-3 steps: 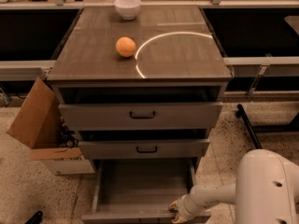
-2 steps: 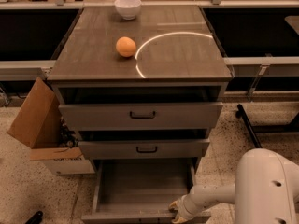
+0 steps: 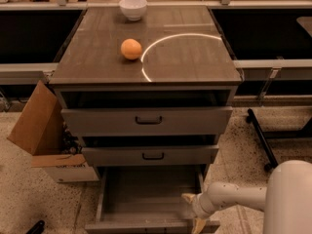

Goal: Open bottom drawer

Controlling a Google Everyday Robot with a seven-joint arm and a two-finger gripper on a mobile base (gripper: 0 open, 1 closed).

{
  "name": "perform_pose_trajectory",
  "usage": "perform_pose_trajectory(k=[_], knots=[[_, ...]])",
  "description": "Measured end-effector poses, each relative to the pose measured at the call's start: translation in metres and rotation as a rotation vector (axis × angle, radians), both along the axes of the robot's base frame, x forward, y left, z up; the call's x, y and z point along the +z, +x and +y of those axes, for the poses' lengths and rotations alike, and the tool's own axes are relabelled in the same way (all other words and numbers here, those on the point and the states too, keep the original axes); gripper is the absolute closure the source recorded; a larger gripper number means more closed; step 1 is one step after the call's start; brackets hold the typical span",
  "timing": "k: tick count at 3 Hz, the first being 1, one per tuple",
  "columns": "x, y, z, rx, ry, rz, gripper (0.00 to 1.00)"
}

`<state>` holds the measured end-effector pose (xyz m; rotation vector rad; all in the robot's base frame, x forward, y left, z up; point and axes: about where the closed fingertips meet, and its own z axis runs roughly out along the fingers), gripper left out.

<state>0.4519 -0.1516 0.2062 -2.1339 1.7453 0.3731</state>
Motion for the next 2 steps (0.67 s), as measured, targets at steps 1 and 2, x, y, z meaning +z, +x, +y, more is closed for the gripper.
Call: perform_pose_trajectory(k=[1, 2], knots=[[0.047, 0.015, -0.021, 0.004, 0.004, -0.049, 0.0], [0.084, 0.024, -0.033, 0.002, -0.005, -0.078, 0.0]])
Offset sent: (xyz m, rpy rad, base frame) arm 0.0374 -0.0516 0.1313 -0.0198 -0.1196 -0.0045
